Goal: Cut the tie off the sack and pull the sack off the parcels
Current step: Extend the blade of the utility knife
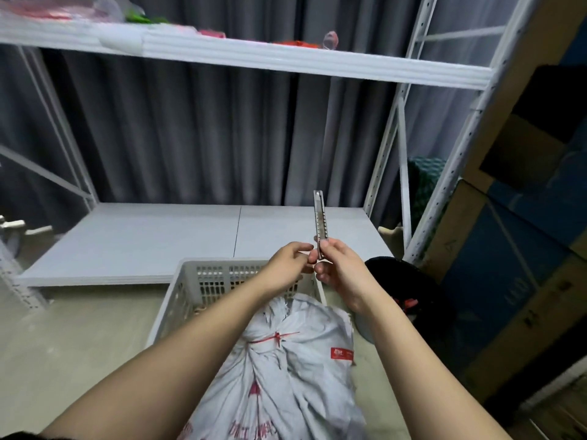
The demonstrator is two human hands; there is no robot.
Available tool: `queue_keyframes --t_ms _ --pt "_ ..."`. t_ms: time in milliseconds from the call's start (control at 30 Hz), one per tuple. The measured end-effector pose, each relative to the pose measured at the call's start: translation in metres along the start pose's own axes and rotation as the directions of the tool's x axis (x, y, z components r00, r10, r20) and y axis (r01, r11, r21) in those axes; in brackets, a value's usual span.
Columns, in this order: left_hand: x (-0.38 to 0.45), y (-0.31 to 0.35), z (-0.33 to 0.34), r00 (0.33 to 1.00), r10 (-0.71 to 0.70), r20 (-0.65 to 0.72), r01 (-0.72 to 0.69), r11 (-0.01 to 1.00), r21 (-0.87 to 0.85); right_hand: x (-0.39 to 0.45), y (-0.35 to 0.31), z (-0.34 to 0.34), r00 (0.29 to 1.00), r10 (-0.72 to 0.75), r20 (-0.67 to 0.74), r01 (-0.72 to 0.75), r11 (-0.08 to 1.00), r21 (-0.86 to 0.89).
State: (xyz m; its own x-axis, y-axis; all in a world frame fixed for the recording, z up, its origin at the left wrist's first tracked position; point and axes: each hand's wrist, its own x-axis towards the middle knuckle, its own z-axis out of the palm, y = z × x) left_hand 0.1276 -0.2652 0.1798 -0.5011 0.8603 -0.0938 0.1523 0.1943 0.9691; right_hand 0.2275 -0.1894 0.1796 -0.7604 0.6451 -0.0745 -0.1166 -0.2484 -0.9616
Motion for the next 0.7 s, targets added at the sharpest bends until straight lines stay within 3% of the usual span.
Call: queue_keyframes --t_ms 100,267,700 --pt "-0.025 0.0 -0.004 1.0 -0.001 -0.018 -0.004 0.962 -0.275 -0.027 0.009 0.015 0.998 -0.025 0.057 0.031 0.996 -0.089" --pt "-0.057 -0.009 -0.017 0.994 -0.031 -0.105 -0.01 0.929 -0.37 -0.065 0.033 0.047 0.988 0.019 0.155 -0.004 0.995 -0.102" --pt "-0.105 -0.026 -0.039 0.999 -0.041 -0.029 0.029 0.946 -0.324 -0.095 0.065 0.069 0.993 -0.018 0.12 0.019 1.0 -0.006"
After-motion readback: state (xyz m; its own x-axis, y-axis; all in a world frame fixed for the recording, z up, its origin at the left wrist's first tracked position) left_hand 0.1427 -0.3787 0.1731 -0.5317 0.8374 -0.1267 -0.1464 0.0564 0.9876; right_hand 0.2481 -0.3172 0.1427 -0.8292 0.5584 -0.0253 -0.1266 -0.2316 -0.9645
